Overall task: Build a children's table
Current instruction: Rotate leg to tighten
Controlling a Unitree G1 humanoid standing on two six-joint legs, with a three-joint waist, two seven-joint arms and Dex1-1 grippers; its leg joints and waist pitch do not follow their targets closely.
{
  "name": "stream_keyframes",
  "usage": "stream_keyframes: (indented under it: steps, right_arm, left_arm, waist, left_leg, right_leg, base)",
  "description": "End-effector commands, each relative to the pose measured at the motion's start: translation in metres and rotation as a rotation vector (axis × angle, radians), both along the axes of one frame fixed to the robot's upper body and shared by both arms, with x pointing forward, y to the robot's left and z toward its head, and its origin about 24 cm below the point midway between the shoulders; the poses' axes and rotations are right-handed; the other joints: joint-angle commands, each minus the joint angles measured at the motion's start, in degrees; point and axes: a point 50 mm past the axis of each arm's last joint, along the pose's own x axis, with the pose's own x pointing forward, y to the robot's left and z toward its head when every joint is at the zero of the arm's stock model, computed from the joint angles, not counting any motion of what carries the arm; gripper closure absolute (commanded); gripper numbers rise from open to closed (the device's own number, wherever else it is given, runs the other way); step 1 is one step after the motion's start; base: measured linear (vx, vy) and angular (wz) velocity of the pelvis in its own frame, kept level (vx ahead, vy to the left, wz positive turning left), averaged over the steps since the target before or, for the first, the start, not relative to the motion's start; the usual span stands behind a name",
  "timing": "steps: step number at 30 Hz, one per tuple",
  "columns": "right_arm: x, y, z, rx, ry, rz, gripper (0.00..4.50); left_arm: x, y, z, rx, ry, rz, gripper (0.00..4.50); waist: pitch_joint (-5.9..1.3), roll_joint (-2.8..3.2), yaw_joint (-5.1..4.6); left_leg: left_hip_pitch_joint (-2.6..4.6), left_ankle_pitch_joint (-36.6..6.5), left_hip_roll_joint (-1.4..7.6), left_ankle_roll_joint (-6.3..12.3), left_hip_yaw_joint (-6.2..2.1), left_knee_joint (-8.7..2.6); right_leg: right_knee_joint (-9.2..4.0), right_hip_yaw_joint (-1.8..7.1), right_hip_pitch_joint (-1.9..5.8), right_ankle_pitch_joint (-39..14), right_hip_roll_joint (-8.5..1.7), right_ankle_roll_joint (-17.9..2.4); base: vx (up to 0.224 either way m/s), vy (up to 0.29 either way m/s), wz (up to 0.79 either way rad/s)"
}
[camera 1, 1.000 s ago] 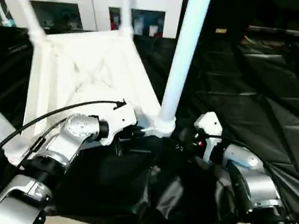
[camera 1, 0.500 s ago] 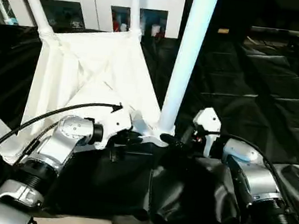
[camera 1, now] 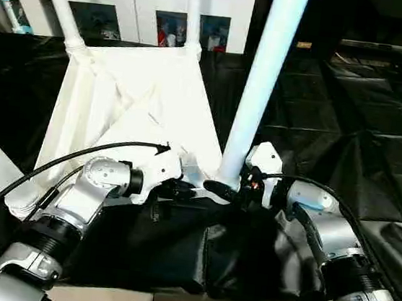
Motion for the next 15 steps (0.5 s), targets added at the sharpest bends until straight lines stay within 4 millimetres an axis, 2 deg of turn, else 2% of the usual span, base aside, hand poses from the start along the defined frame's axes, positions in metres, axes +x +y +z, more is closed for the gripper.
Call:
stream_keyframes:
  steps: [1,7,8,10,15]
  right_arm:
    - [0.0005,0.001,0.0013,-0.008,-0.013,0.02,0.95]
    - [0.0003,-0.0019,-0.0005,-0.016,-0.015,0.033,1.59]
    - [0.0003,-0.002,-0.0005,-0.017,-0.016,0.033,1.64]
    - [-0.0002,-0.0027,-0.0011,-0.03,-0.018,0.042,1.79]
    - [-0.0002,-0.0026,-0.0023,-0.032,-0.017,0.046,1.86]
  left_arm:
    - [-0.0077,-0.0043,-0.0147,0.013,0.061,-0.026,4.5]
    - [-0.0067,-0.0017,-0.0154,0.022,0.059,-0.015,4.5]
    - [-0.0066,-0.0016,-0.0154,0.023,0.059,-0.015,4.5]
    - [-0.0059,-0.0009,-0.0153,0.026,0.058,-0.013,4.5]
    - [-0.0054,-0.0004,-0.0151,0.029,0.057,-0.012,4.5]
  waist:
    - [-3.56,-0.7,-0.16]
    - [-3.49,-0.6,-0.1]
    - [-3.53,-0.42,-0.08]
    - [-3.57,-0.53,-0.09]
    - [-3.55,-0.46,-0.05]
  left_leg:
    - [1.05,-5.2,2.44,6.4,-0.88,-3.22]
    - [1.06,-6.1,2.51,6.37,-0.93,-3.26]
    - [1.06,-6.1,2.49,6.33,-0.95,-3.22]
    - [1.02,-5.5,2.43,6.52,-0.93,-3.16]
    - [1.03,-6.1,2.46,6.48,-0.94,-3.17]
  right_leg:
    - [-2.19,2.06,2.69,2.1,-3.42,-16.0]
    - [-2.32,2.0,2.64,0.7,-3.44,-16.0]
    - [-2.27,2.0,2.63,0.9,-3.45,-16.1]
    - [-2.18,1.98,2.67,1.9,-3.39,-16.2]
    - [-2.24,1.96,2.67,1.1,-3.42,-16.3]
  base:
    - [0.0,0.0,0.0]
    - [0.0,0.0,0.0]
    - [0.0,0.0,0.0]
    - [0.0,0.0,0.0]
    - [0.0,0.0,0.0]
